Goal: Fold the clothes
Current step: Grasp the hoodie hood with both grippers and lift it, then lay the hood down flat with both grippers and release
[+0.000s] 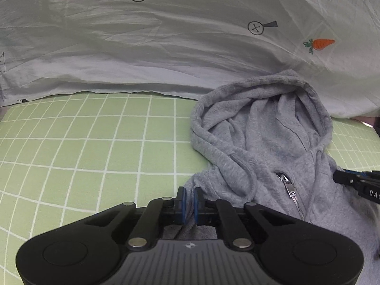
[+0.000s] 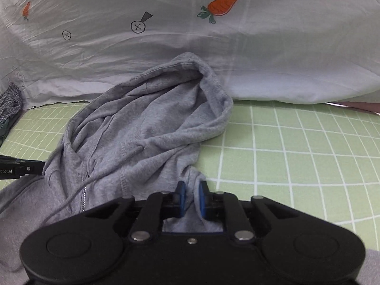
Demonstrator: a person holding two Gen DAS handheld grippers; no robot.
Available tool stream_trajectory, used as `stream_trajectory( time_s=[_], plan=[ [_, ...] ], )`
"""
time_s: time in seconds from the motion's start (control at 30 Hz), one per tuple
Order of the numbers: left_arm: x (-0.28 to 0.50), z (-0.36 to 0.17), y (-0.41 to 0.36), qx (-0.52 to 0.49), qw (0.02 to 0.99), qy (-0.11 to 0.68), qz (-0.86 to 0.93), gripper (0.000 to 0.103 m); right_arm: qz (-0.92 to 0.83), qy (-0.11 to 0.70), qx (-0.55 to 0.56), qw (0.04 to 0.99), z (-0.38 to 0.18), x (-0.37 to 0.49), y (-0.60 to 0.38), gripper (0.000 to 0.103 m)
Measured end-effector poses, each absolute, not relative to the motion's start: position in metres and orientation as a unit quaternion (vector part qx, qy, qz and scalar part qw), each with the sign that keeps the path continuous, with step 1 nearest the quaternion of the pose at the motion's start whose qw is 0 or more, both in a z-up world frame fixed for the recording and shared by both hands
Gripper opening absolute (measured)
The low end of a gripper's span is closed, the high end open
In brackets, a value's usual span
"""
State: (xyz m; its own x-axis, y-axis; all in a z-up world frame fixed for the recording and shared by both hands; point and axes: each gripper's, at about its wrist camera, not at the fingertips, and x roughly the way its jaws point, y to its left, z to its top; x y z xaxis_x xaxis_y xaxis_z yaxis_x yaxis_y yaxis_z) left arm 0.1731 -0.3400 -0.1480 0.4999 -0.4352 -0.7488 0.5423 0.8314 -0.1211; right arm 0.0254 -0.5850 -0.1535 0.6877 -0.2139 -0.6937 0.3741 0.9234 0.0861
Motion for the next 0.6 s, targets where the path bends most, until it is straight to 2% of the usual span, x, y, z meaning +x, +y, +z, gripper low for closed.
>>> stream_trajectory(
  time_s=[0.17,0.33,0.37,0.4,0.47,0.5,0.53,0.57,0.6],
  plan=[
    [0.194,-0.139,-0.369,0.098,0.876,0.389,-0.267,0.007,-0.19,0.351,0.084,0.913,-0.155,0.047,-0.59,0.01],
    [0.226,-0.147,-0.382,0.062,0.882,0.396,-0.248,0.008,-0.2,0.347,0.078,0.913,-0.158,0.076,-0.618,0.01],
    [0.227,-0.146,-0.383,0.063,0.881,0.398,-0.246,0.009,-0.199,0.349,0.08,0.912,-0.158,0.08,-0.623,0.01],
    [0.227,-0.145,-0.384,0.068,0.88,0.401,-0.245,0.015,-0.196,0.351,0.085,0.912,-0.158,0.084,-0.628,0.012],
    [0.219,-0.142,-0.376,0.07,0.883,0.398,-0.238,0.019,-0.193,0.358,0.092,0.909,-0.155,0.085,-0.634,0.029],
    [0.211,-0.137,-0.369,0.064,0.884,0.396,-0.238,0.026,-0.195,0.36,0.094,0.907,-0.152,0.082,-0.636,0.051],
    [0.203,-0.132,-0.363,0.057,0.885,0.395,-0.239,0.031,-0.197,0.363,0.095,0.906,-0.149,0.078,-0.638,0.063],
    [0.189,-0.126,-0.355,0.045,0.886,0.396,-0.236,0.04,-0.202,0.358,0.1,0.906,-0.143,0.068,-0.638,0.067],
    [0.172,-0.123,-0.346,0.03,0.887,0.4,-0.23,0.049,-0.208,0.35,0.108,0.907,-0.137,0.053,-0.637,0.081]
  ],
)
